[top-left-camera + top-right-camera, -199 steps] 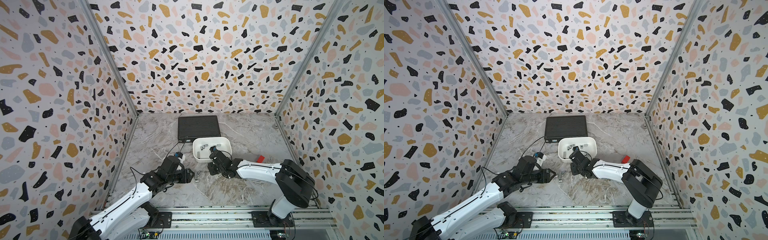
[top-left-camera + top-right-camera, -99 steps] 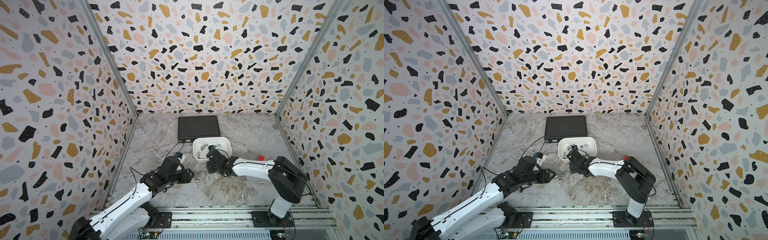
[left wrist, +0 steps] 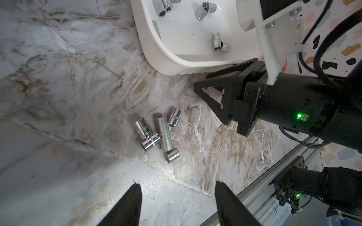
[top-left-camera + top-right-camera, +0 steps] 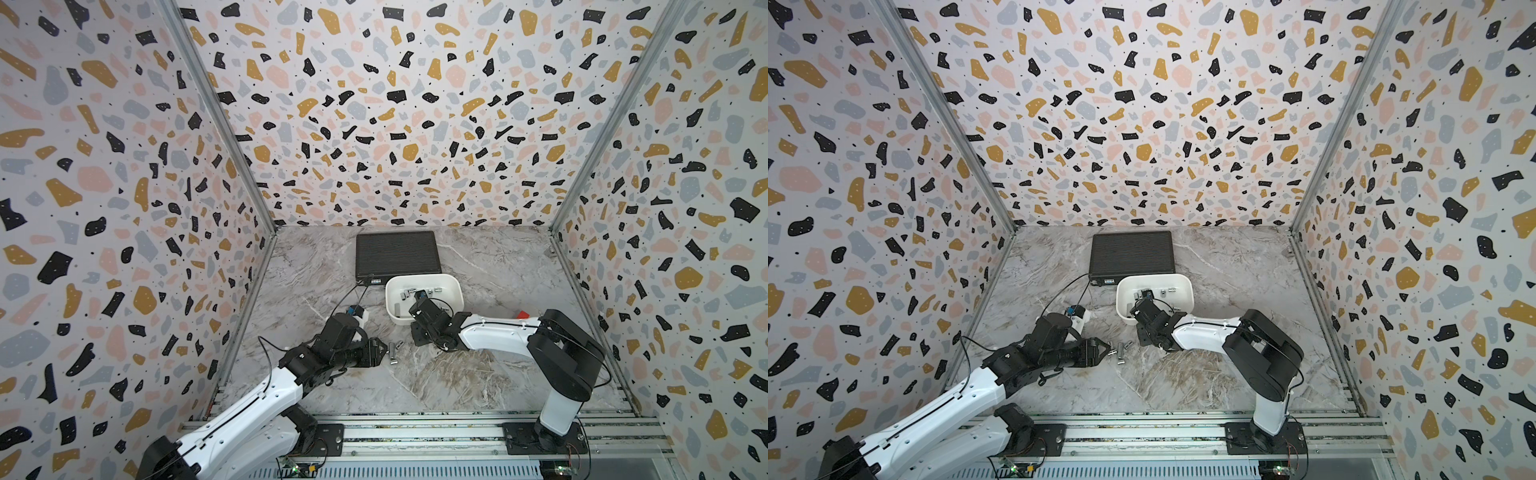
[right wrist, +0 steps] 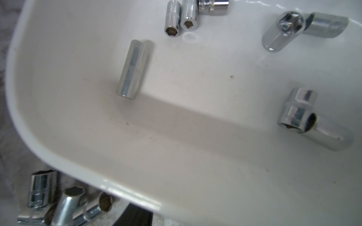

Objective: Put the socket on the desktop into the storage box
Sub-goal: Pick up the socket head at the center of the board.

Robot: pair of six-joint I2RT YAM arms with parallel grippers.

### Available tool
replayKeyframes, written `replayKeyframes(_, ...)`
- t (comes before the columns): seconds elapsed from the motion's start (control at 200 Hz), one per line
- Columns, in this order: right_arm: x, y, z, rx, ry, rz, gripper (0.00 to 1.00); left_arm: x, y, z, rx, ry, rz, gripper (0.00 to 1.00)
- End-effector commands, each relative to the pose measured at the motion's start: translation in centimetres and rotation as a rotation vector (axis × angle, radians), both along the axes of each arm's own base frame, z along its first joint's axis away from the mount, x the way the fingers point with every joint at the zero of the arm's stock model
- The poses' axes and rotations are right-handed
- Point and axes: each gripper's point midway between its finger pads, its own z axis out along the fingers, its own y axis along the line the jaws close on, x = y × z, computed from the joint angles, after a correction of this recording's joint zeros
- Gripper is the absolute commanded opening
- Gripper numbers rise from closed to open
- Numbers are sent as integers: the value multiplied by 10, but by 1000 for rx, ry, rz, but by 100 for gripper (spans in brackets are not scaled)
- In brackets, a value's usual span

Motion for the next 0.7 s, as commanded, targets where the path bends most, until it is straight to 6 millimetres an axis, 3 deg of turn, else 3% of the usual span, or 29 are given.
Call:
replayKeyframes(0.0, 5, 3, 7, -2, -10, -17, 43, 3, 3, 2, 0, -16, 17, 63)
replayKeyframes(0.521, 8, 1, -3, -18, 6, -30, 36, 5, 4, 3, 5, -21, 24, 63)
replayKeyframes(0.696, 7, -1, -5, -23, 14, -30, 28, 6, 4, 4, 7, -23, 25, 63)
